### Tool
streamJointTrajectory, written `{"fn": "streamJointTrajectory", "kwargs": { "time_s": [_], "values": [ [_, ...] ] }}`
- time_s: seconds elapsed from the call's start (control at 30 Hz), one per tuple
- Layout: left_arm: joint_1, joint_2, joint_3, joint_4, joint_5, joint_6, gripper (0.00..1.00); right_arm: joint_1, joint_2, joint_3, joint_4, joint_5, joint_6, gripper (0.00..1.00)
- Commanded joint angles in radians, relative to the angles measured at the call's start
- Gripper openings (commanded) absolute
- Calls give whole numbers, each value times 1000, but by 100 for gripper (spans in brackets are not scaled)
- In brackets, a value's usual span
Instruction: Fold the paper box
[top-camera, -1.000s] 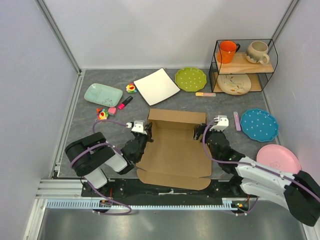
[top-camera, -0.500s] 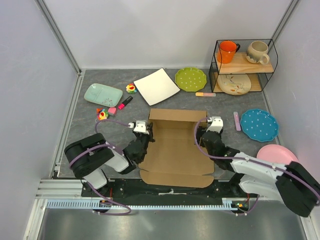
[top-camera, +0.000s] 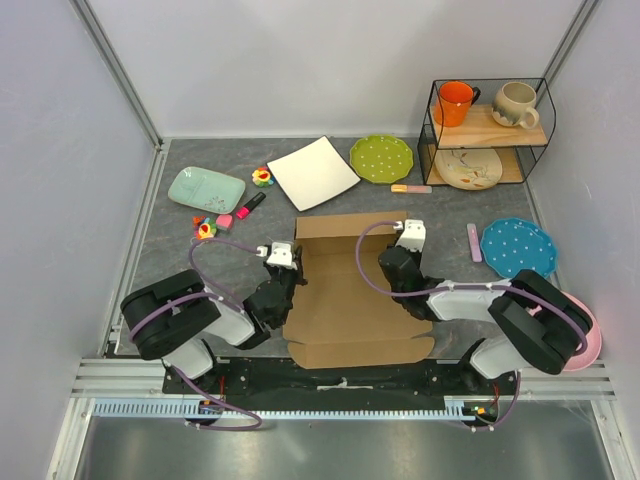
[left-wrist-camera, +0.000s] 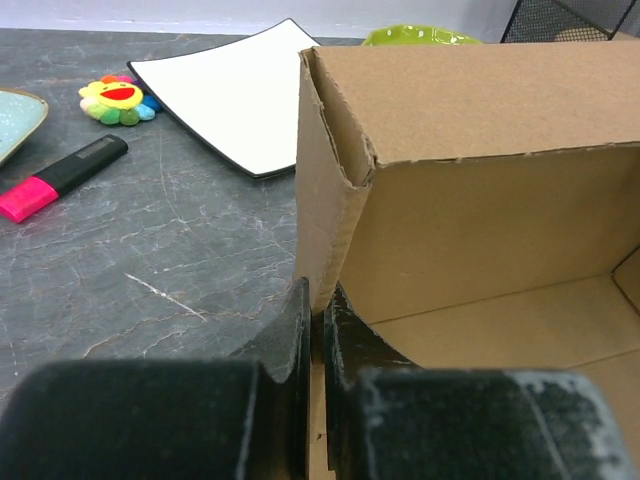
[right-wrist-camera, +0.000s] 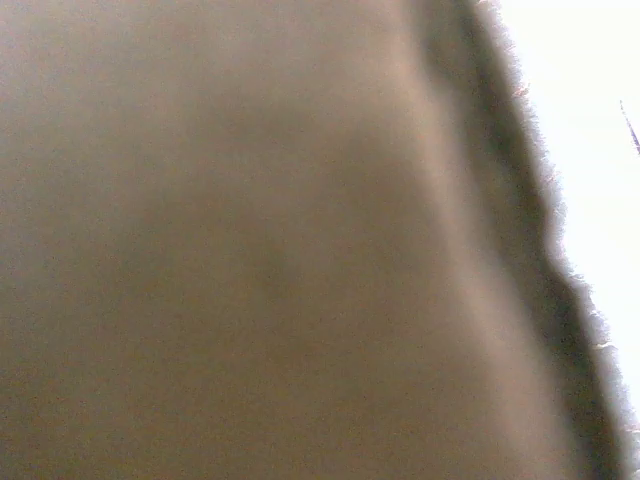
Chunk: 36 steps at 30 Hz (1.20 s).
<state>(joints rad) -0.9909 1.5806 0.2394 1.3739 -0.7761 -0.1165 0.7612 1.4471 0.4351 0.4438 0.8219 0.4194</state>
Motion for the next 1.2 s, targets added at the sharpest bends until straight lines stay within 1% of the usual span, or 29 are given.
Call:
{"fn": "streamJointTrajectory", "kwargs": {
  "time_s": [0.0,0.1,0.17,0.2,0.23,0.27,0.33,0.37,0.4,0.43,0.5,0.53,0.6,0.7,0.73,0.8,0.83,0.87,0.97,1.07,1.17],
  "values": [
    [-17,-34,6,1,0,54,2,-5,27,60,-7,102,58,0],
    [-17,-27,21,-22,-3,69,2,-5,18,42,-16,80,85,0],
    [-17,-21,28,-30,-5,71,2,-5,6,31,4,51,90,25],
    [-17,-16,34,-36,-9,71,2,-3,-2,34,-7,34,93,35],
    [-17,-16,37,-44,-14,69,2,-5,-17,39,-28,30,104,52],
    [-17,-13,40,-50,-18,66,2,-5,-28,39,-31,28,107,57],
    [-17,-13,47,-73,-31,63,2,-5,-62,31,-28,7,96,64],
    [-17,-11,52,-81,-35,60,2,-5,-74,31,-27,2,91,64],
    [-17,-10,58,-90,-44,55,2,-5,-82,31,-28,0,88,64],
    [-17,-7,64,-113,-46,54,2,-7,-89,37,-25,-4,79,51],
    [-17,-1,78,-131,-57,48,2,-7,-83,53,-52,3,61,24],
    [-17,4,83,-153,-63,43,4,-7,-68,69,-65,13,59,0],
    [-17,7,95,-176,-84,26,7,-8,-51,77,-86,25,55,0],
    [-17,-5,98,-220,-95,0,15,-8,-34,68,-85,31,59,0],
    [-17,-7,100,-228,-95,-8,22,-8,-36,54,-82,34,59,0],
    [-15,-17,94,-242,-92,-14,30,-8,-39,47,-83,39,59,0],
    [-15,-21,93,-243,-92,-17,35,-8,-36,47,-88,39,59,0],
    [-15,-21,92,-243,-86,-18,38,-8,-36,47,-91,37,61,0],
    [-14,-8,101,-246,-81,-14,42,-8,-34,50,-99,30,65,0],
    [-6,15,113,-228,-84,18,42,-8,-36,51,-90,11,56,0],
    [11,41,112,-162,-78,43,43,-10,-37,45,-67,-15,27,0]
  ]
}}
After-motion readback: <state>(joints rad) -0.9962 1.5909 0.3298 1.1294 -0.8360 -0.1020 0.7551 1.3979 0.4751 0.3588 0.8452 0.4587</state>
